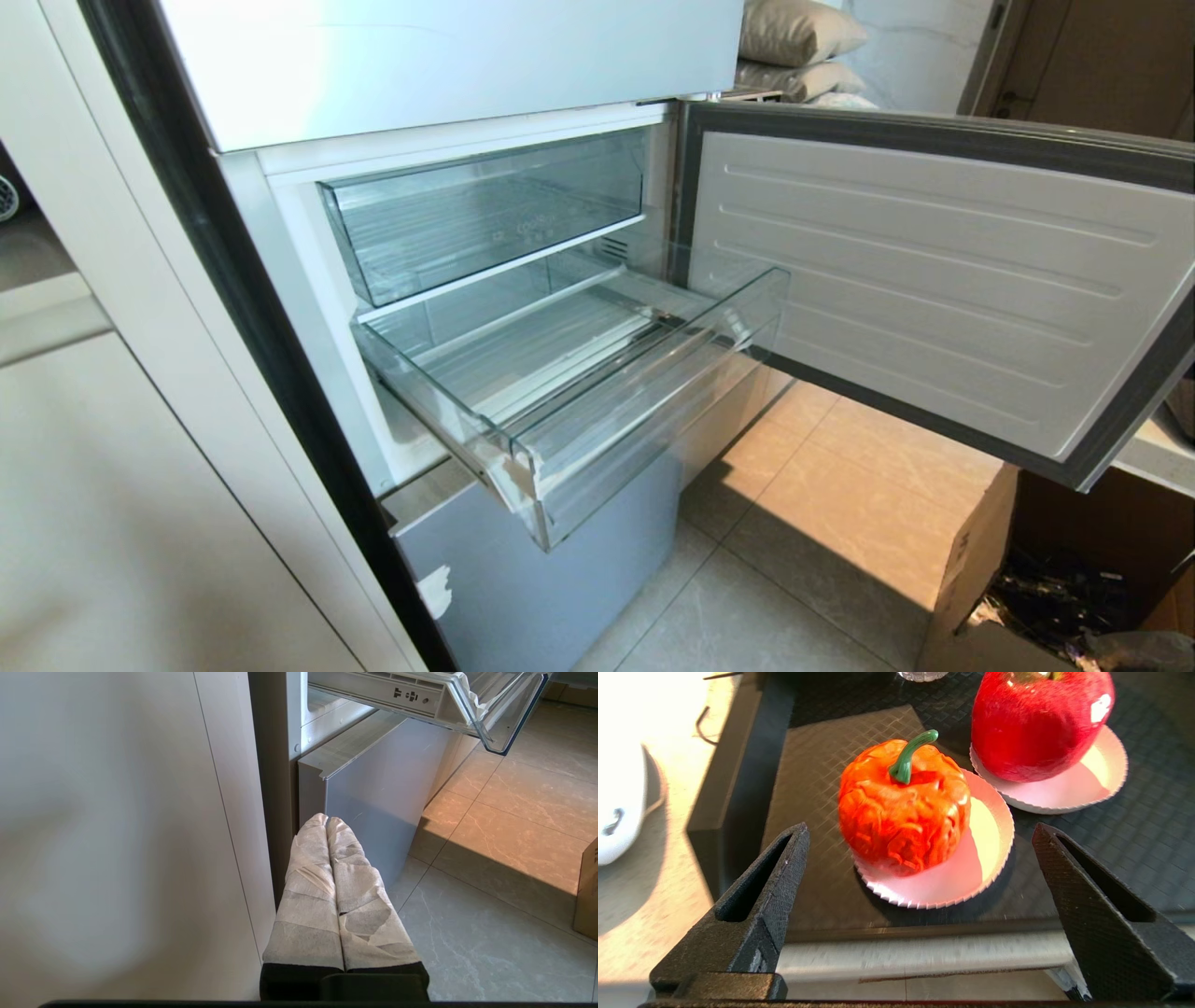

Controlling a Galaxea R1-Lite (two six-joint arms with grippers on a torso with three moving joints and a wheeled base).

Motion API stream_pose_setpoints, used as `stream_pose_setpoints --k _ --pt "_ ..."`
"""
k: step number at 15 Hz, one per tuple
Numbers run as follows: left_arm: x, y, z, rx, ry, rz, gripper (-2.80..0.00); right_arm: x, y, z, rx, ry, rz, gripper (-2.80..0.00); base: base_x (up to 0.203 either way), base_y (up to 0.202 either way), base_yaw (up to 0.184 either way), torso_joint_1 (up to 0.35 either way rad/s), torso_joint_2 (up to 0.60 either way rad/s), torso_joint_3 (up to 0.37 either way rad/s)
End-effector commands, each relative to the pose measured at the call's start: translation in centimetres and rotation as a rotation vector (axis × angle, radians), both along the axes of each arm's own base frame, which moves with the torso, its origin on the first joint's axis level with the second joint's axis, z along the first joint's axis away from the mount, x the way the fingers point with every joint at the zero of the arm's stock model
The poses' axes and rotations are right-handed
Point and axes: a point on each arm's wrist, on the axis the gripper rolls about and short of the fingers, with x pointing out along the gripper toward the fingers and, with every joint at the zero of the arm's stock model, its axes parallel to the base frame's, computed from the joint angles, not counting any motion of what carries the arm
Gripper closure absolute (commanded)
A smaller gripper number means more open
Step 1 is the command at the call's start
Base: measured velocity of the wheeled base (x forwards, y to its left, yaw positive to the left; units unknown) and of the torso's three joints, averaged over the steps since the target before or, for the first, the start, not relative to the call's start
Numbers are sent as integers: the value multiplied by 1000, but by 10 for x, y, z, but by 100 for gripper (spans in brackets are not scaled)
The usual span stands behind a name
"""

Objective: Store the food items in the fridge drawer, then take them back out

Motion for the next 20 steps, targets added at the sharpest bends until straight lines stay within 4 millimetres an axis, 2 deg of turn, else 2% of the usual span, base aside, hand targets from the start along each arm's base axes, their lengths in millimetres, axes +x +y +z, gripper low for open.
stream_pose_setpoints --k 1,6,10,11,12,18,20 --pt "0 0 0 0 0 0 0 8 -10 -13 16 11 -1 -280 0 0 0 0 0 0" --pt "0 0 0 0 0 0 0 25 -30 -28 11 13 -20 -280 0 0 0 0 0 0" --pt "0 0 0 0 0 0 0 31 -36 -32 10 6 -18 -280 0 0 0 0 0 0" --pt "0 0 0 0 0 0 0 32 -37 -33 10 4 -18 -60 0 0 0 0 0 0" --pt "0 0 0 0 0 0 0 32 -38 -33 11 3 -19 0 0 0 0 0 0 0" --pt "0 0 0 0 0 0 0 35 -40 -36 13 2 -17 0 0 0 0 0 0 0" --pt "0 0 0 0 0 0 0 31 -36 -24 -4 -14 -19 0 0 0 0 0 0 0"
